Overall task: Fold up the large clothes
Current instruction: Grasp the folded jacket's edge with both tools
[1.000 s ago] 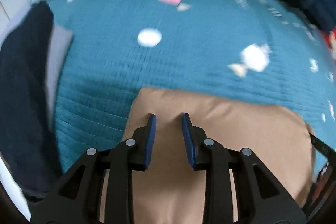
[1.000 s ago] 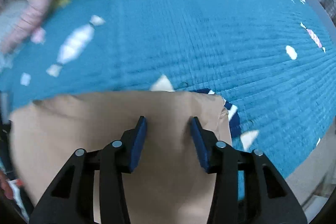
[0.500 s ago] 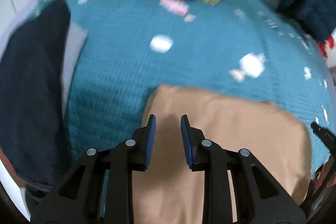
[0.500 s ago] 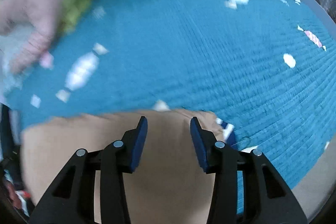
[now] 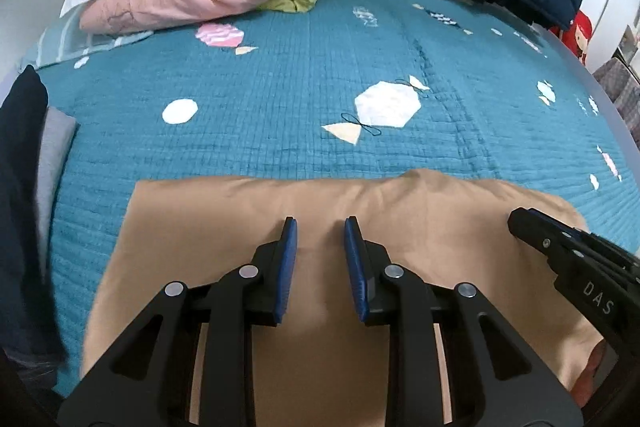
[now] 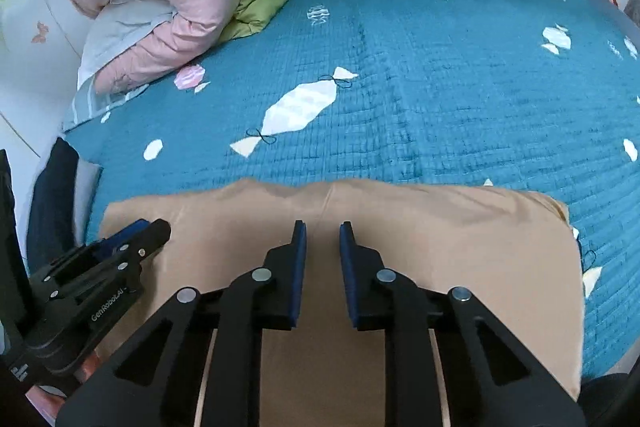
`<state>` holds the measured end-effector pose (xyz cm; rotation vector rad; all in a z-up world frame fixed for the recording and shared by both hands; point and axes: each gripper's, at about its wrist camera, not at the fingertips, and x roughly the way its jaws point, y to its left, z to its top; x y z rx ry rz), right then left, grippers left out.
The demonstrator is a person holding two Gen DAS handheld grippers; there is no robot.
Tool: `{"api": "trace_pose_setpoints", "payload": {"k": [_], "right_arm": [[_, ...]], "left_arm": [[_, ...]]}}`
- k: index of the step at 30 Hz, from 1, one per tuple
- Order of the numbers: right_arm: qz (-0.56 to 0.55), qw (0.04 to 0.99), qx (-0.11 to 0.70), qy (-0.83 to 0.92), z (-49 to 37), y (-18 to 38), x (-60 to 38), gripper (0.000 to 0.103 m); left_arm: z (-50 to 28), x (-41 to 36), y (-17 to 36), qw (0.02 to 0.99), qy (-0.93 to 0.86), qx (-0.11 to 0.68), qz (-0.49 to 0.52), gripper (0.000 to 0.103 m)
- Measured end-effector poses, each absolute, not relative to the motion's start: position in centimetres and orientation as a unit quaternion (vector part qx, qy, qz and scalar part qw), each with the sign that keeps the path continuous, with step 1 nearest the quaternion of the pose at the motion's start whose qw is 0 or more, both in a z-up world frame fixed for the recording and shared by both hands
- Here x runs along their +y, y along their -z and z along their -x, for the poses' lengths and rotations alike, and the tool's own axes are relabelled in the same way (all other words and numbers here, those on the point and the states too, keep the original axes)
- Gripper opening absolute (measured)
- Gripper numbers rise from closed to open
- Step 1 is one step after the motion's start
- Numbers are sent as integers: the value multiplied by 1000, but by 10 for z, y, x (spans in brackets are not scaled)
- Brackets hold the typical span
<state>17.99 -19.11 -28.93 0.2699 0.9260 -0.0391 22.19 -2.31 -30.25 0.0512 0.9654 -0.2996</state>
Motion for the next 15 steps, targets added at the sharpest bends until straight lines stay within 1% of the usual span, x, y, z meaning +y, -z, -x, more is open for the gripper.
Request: {"api": "trace_pose_setpoints", "payload": {"k": [2,3,5,6,7,8,10,11,12,13,14,15], "right_arm": [[-93,890,445,19,-182,300,-183,16],[-68,892,446,26,-181,303,-179,14],[-31,892,449,38,-181,312,-176,13],[-33,891,451,41,-179,314,-182,12],[-40,889,454,44,-176,315,-189,8],[-65,885,460,42,-172,315,-205,0],[-120,880,459,29,-165,316,-228,0],[-128,879,458,33,-162,315,-234,0],[-112,881,456,61,-157,312,-238,0],[-71,878,458,117,-152,311,-242,0],[-69,875,459,139,-148,312,-250,0],[-108,868,465,141,-143,314,-267,0]], "left_arm": [[-225,-23,317,876,123,465,-34,24],[-226,-23,321,876,117,467,-37,24],[-226,-20,322,881,109,458,-52,24],[-225,-16,321,884,101,453,-64,20],[-225,-9,321,886,91,449,-73,17],[-226,3,322,885,84,452,-71,16],[-226,25,323,881,94,462,-47,10],[-225,34,323,880,88,464,-50,3],[-223,38,322,882,82,461,-58,3],[-220,44,322,882,79,459,-67,3],[-218,49,322,882,74,459,-69,3],[-216,53,322,883,68,459,-70,3]]}}
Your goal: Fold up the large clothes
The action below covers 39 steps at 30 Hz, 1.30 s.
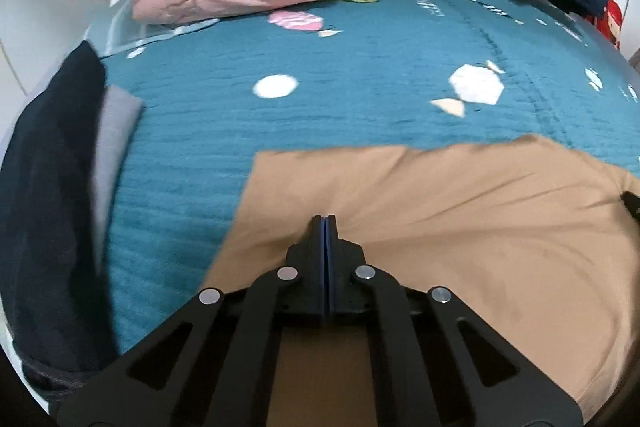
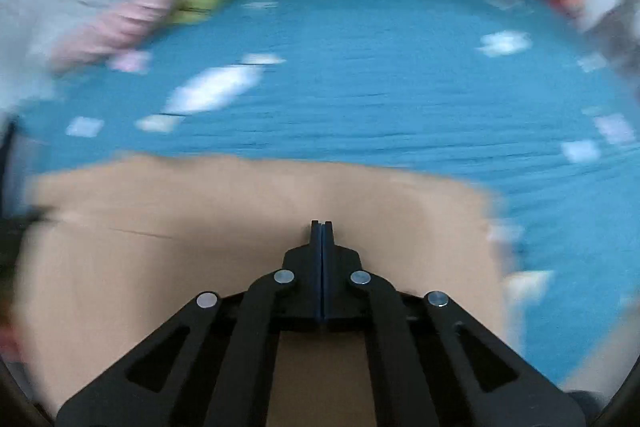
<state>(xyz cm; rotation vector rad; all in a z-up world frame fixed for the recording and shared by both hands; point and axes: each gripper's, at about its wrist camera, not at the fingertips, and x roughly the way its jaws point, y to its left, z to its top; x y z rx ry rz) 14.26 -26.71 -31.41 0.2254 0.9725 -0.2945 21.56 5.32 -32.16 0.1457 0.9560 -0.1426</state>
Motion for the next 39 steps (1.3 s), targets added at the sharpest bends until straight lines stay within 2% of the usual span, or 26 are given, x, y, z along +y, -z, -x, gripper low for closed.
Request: {"api": "trace_pose_setpoints", "payload": {"k": [1,3,6,12,17,23,26,39], "right_arm": [[-159,858,467,142,-137,316,-285,0],[-188,852,461,160,-126,312,-302,0],[-155,864,434,202,-107,289,-298,2],[-156,893,394,154,-75,251,-265,5],[-150,887,433,54,-92,257,-206,5],[-93,867,489,-3,-96,284,-154,5],[-70,851,520,26,-92,302,-156,0],[-124,808,527,233,-65,304,-247,0]], "left_arm": [[-214,59,321,884,56,458,-74,3],[-212,72,321,880,58,467,-63,3],[-204,79,308,884,27,461,-72,3],[-184,92,276,893,29,448,-42,4],[-156,43,262,882,123,454,-35,4],[-146,1,289,864,147,477,-68,3],[-148,5,302,859,138,488,-69,3],[-143,74,313,852,54,515,-74,3]]}}
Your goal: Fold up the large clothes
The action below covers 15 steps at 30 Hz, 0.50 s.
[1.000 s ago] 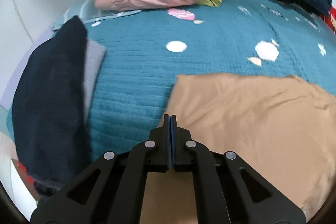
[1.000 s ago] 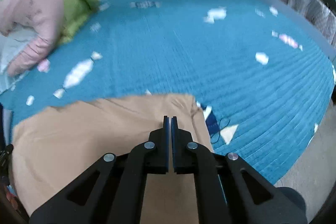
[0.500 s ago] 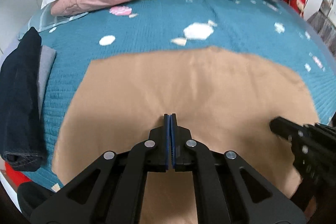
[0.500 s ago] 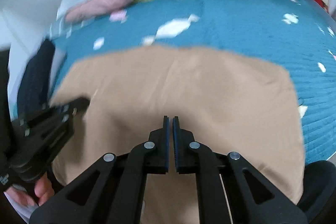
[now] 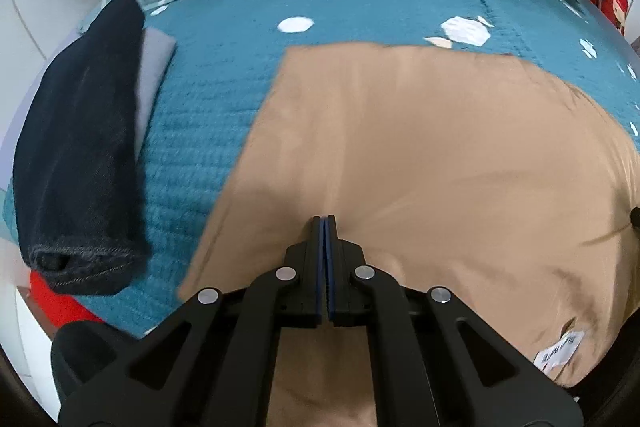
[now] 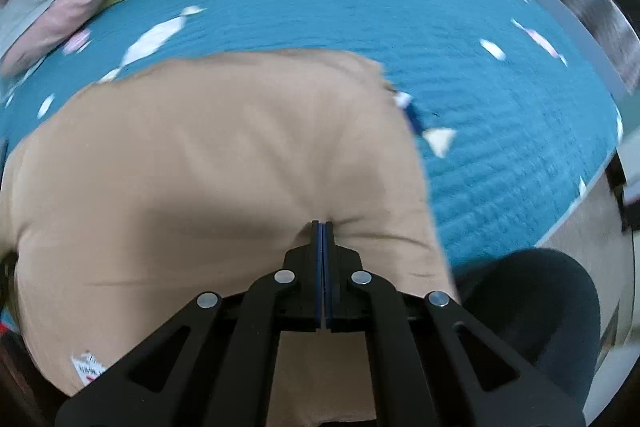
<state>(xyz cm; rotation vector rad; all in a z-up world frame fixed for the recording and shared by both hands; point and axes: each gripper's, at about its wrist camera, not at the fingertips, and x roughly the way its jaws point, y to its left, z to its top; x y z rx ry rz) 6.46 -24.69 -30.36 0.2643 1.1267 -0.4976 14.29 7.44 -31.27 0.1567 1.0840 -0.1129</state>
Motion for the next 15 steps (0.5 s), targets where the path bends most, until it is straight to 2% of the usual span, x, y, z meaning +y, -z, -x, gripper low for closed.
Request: {"api": "trace_pose_setpoints", "payload": {"k": [8,12,15], "right_arm": [[-106,807,516,267,-53,299,-265,0],[-141,810,501,272,-39,293,-284,0],[-137,822,479,276,-32,282,-285,6]], "left_arm": [[-128,101,302,854,35,515,-65,3],[-123,99,298,855,28,512,-74,4],[-119,96,289,858,30,508,-74,4]]}}
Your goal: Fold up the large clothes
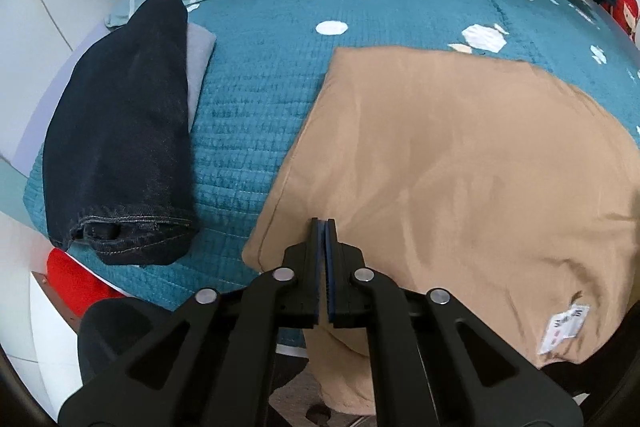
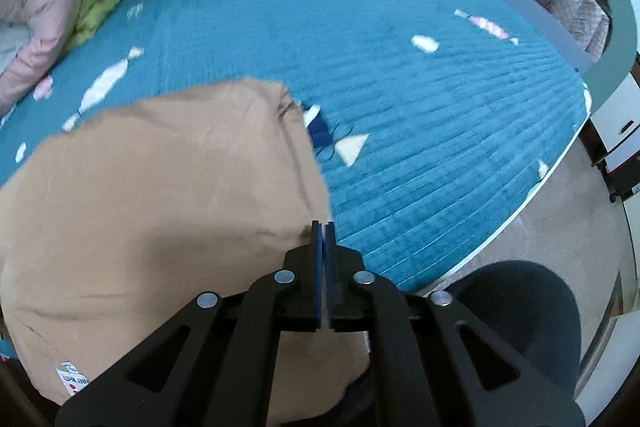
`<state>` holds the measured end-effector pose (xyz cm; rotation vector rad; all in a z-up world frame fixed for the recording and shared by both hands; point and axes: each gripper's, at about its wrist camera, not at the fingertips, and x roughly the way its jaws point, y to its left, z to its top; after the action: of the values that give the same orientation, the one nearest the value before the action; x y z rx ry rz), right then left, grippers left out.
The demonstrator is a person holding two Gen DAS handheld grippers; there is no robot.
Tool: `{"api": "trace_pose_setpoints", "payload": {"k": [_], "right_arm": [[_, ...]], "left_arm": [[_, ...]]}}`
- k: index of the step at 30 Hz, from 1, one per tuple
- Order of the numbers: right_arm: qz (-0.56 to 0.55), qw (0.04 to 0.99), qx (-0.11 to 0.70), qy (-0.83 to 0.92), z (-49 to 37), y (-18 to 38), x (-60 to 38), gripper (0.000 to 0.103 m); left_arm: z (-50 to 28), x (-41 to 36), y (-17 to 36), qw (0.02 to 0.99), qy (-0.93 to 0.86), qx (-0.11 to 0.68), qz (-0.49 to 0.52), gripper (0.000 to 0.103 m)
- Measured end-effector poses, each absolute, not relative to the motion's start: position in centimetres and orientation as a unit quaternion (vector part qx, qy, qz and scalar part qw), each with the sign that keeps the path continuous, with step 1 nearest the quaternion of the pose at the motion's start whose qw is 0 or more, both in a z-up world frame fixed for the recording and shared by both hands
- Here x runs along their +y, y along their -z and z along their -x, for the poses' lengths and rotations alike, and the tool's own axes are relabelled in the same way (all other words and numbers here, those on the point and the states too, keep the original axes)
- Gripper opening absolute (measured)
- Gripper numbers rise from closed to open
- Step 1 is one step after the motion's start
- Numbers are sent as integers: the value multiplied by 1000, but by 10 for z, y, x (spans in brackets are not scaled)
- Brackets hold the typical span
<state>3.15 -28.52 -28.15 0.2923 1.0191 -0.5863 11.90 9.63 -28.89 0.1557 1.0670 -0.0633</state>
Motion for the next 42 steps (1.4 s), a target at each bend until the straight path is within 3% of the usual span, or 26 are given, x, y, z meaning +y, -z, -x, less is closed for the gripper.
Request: {"api": "trace_pose_setpoints", "payload": {"k": [9,17,22,32,37,42], "right_arm": [[-112,866,458,168,-28,259,-227,6],[-55,837,544,-19,-46,287,-127,6],[-68,792,606,35,-47,319,-155,0],[-139,752,624,160,-32,327,-229,0],[-164,767,605,140,-24,302,-230,1],[-212,827,506,123,-20,239,-237,6]], "left_arm": [[-99,66,273,861,82,496,-75,4],[-79,10,298,829,137,529,-119,3],[-78,26,314,820,115,547,-121,3],[-88,84,337,797,37,593,-107,3],[-81,97,311,803,65,587,-78,4],[-71,101,267,831,80,544,-80,4]]}}
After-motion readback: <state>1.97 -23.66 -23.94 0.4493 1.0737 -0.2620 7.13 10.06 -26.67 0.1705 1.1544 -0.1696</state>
